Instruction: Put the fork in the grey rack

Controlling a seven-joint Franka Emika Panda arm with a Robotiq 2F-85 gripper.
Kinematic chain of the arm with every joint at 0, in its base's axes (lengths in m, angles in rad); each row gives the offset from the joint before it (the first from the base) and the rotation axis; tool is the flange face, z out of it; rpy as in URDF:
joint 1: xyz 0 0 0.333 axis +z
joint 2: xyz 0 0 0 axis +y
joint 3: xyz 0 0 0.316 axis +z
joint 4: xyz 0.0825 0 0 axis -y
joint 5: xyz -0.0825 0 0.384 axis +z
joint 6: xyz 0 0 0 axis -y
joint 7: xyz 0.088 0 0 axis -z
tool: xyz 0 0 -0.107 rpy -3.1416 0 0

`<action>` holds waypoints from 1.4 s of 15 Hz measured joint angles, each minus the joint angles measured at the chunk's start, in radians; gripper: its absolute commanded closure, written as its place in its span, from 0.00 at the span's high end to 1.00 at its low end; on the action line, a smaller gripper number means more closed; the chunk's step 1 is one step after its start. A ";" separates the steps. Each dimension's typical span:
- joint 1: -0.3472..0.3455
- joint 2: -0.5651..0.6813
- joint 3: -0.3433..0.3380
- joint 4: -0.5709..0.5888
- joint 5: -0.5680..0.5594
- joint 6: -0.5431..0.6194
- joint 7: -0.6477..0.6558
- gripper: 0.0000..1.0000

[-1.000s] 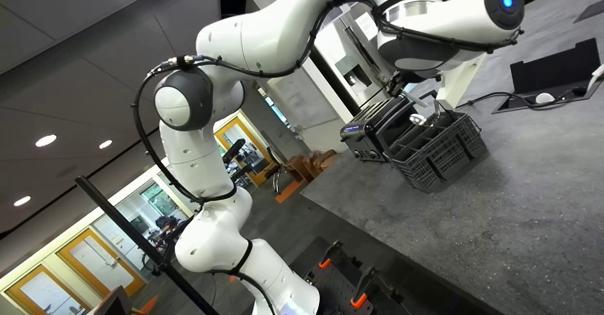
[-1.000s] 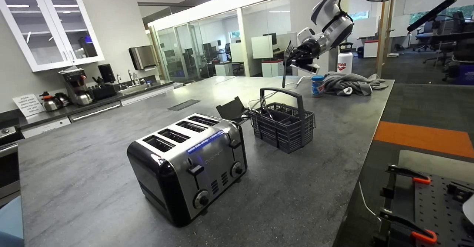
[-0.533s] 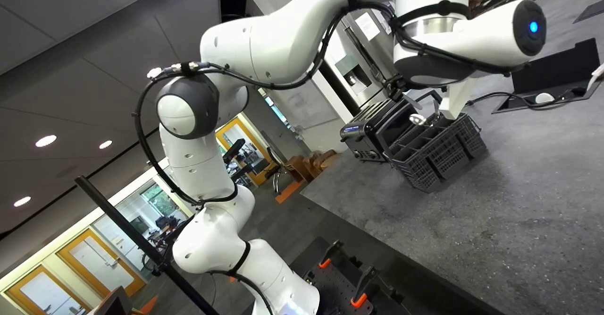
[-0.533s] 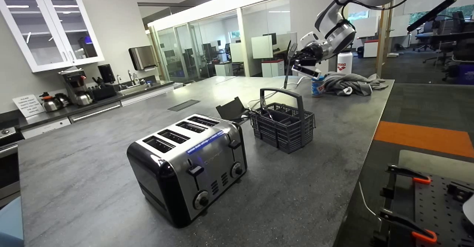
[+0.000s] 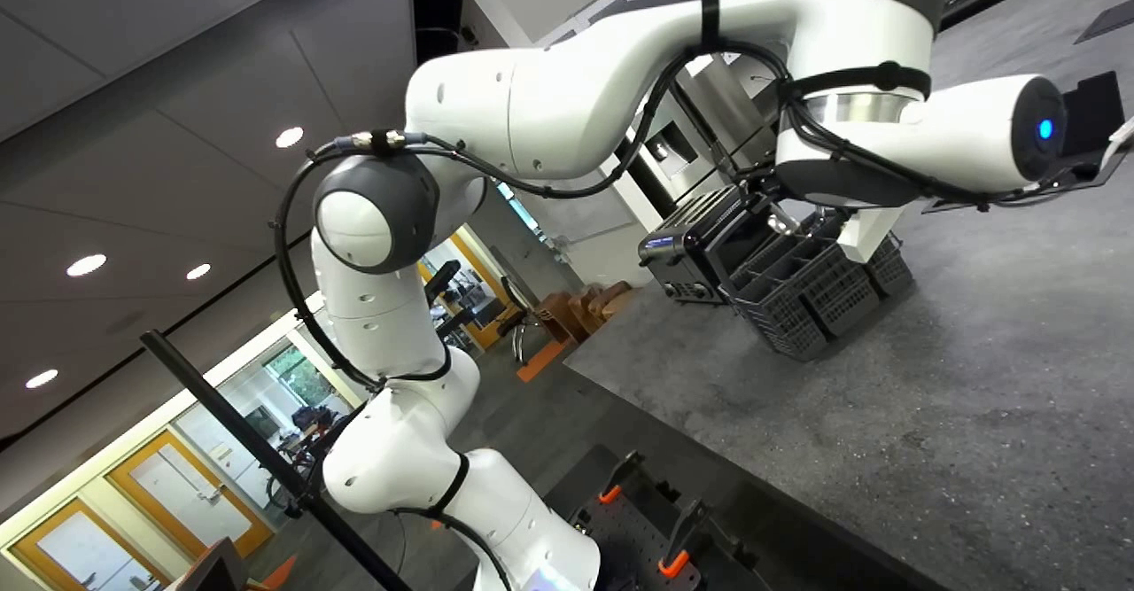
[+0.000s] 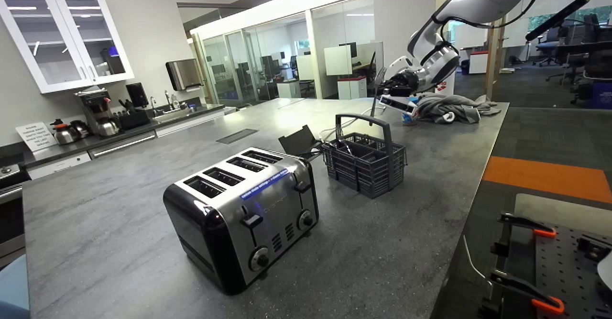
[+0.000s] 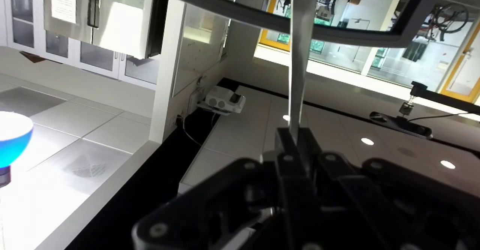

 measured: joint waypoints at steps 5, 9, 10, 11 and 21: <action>0.000 0.040 0.006 0.000 -0.006 0.001 0.000 0.02; 0.000 0.067 0.006 0.003 -0.010 0.006 0.000 0.02; 0.000 0.072 0.006 0.005 -0.012 0.007 0.000 0.02; 0.000 0.079 0.007 0.007 -0.013 0.010 0.000 0.02; -0.005 0.151 0.017 0.079 -0.013 0.022 0.000 0.02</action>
